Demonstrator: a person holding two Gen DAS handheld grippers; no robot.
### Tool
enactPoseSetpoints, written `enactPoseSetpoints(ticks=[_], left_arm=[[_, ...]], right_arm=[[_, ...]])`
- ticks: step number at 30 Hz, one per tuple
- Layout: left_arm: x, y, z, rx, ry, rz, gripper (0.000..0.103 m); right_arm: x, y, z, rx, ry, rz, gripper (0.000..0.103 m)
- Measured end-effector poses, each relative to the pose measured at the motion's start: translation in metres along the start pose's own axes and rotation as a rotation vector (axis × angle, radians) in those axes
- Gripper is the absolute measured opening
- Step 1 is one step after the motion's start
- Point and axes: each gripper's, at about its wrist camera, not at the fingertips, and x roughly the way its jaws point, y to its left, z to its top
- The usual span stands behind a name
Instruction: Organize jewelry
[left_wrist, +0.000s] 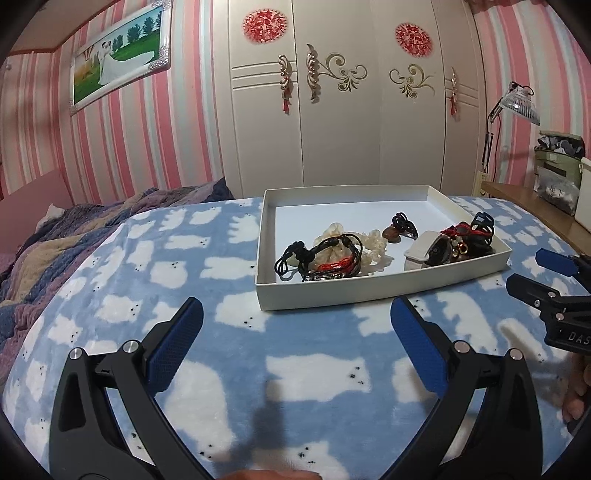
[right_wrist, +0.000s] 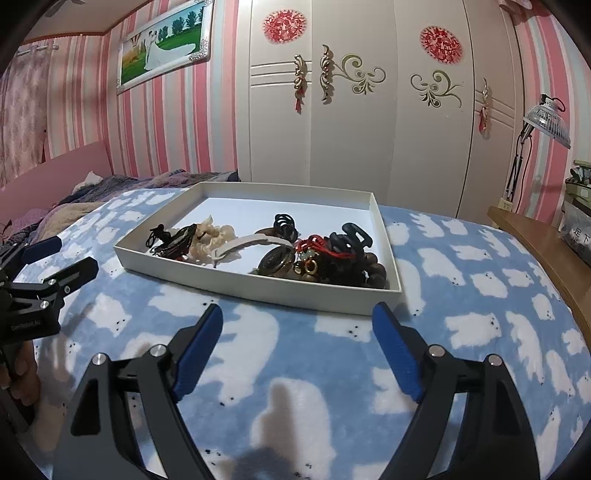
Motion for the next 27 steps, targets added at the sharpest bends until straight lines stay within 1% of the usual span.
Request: enactPoseSetpoints(ticks=[3, 8, 27], left_arm=[[0.0015, 0.0047, -0.0003, -0.023, 0.008, -0.011, 0.100], [0.0040, 0.0084, -0.0010, -0.047, 0.016, -0.005, 0.100], [-0.0013, 0.0018, -0.0012, -0.015, -0.007, 0.000, 0.100]], right_arm=[[0.0012, -0.0003, -0.0002, 0.002, 0.005, 0.000, 0.084], [-0.0005, 0.0020, -0.0008, -0.009, -0.002, -0.008, 0.084], [0.0000, 0.0027, -0.0006, -0.013, -0.002, -0.021, 0.085]])
